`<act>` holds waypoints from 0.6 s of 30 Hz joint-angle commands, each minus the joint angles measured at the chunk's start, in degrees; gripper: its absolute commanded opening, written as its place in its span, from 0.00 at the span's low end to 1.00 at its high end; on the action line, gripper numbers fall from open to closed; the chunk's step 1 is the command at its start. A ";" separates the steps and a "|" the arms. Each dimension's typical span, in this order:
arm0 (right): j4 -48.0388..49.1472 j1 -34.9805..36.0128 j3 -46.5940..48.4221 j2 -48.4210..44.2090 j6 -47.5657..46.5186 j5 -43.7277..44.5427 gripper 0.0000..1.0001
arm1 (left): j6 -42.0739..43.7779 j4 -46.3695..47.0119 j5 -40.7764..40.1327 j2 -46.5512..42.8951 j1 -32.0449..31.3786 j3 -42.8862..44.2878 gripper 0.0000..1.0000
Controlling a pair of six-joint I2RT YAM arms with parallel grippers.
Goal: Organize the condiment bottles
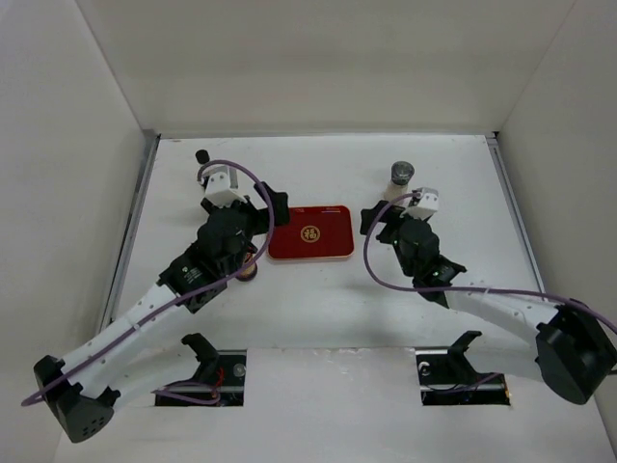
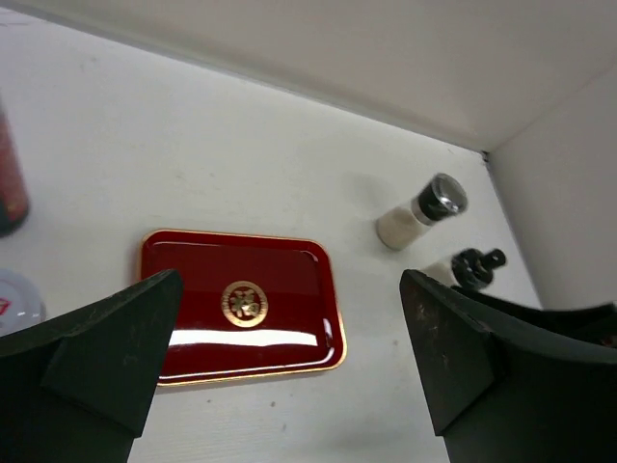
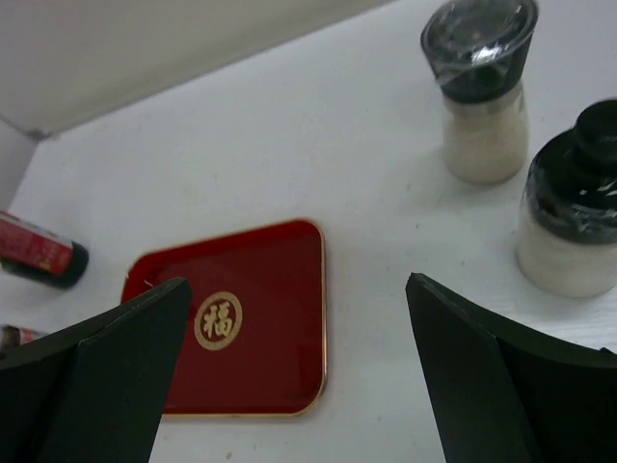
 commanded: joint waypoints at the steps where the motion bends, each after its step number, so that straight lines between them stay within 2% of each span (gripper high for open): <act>1: 6.31 1.53 0.33 1.82 -0.97 -1.07 1.00 | 2.06 -2.92 -4.51 -2.59 4.04 0.78 1.00; 5: 7.62 2.41 0.77 4.20 -1.59 -2.83 1.00 | 10.67 -1.23 -4.86 2.74 11.70 5.68 1.00; 9: 8.15 2.41 0.51 5.25 -1.50 -2.57 1.00 | 17.09 -0.63 -8.90 9.34 13.72 13.51 1.00; 10: 8.15 2.41 0.60 5.43 -1.68 -2.66 0.97 | 18.84 0.94 -9.17 10.31 14.34 14.66 1.00; 11: 8.24 2.41 0.60 5.52 -1.77 -2.66 0.85 | 20.25 3.13 -9.08 11.19 15.47 15.62 1.00; 13: 8.68 3.02 0.69 5.52 -2.20 -2.92 0.54 | 21.84 5.17 -7.77 13.30 17.93 18.34 1.00; 14: 8.77 3.37 0.77 5.52 -2.55 -2.84 0.43 | 22.11 5.18 -6.20 14.44 19.17 20.10 0.92; 15: 8.60 3.46 0.95 5.52 -2.82 -2.75 0.39 | 21.85 4.74 -4.79 15.76 20.66 22.03 0.67; 16: 8.33 3.46 1.12 5.52 -3.00 -2.84 0.39 | 21.59 3.87 -3.99 17.08 21.89 24.31 0.53; 17: 8.33 3.46 1.21 5.52 -3.35 -2.84 0.42 | 21.50 2.29 -3.03 18.74 22.86 26.86 0.51; 18: 8.68 3.46 1.21 5.78 -3.52 -2.66 0.49 | 21.32 0.28 -2.06 20.85 23.91 29.58 0.53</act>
